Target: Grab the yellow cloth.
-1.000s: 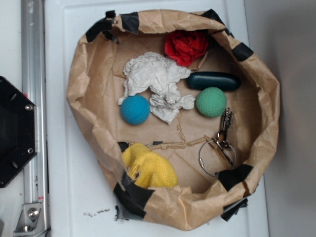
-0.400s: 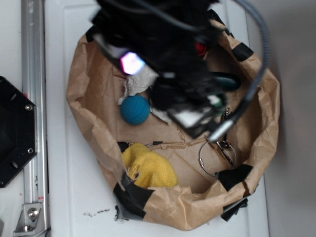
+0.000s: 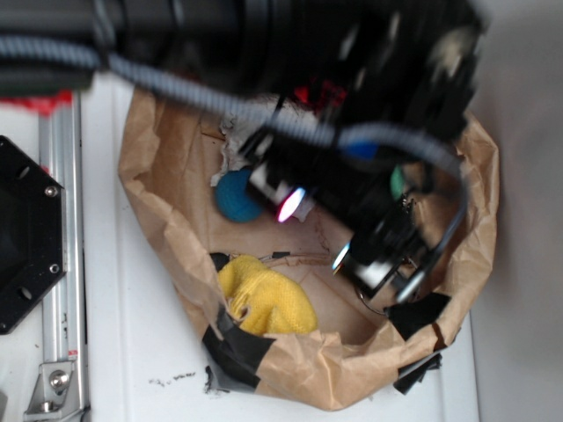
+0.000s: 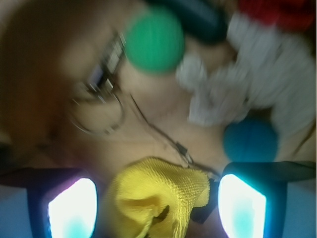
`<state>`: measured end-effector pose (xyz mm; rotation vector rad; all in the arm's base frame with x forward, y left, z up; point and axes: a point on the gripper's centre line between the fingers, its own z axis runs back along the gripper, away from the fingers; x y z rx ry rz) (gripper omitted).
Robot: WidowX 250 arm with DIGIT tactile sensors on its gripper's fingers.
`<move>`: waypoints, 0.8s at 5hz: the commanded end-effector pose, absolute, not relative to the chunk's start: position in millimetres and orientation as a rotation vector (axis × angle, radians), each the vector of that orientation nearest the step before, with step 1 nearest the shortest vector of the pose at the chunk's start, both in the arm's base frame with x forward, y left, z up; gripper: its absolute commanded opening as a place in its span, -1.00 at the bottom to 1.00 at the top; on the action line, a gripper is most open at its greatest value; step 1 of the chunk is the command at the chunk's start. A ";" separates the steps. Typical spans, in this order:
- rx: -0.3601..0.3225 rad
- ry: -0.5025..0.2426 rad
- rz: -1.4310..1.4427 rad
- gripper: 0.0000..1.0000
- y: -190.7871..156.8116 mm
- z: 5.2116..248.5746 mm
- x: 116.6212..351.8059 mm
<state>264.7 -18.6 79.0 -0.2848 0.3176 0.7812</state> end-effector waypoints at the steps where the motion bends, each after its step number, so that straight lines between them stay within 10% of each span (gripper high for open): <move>1: -0.278 0.402 0.651 1.00 -57.6 51.8 214.4; 2: -0.240 0.393 0.604 -1.00 -69.7 41.2 209.9; 4: -0.158 0.223 0.495 -1.00 -72.5 55.0 218.7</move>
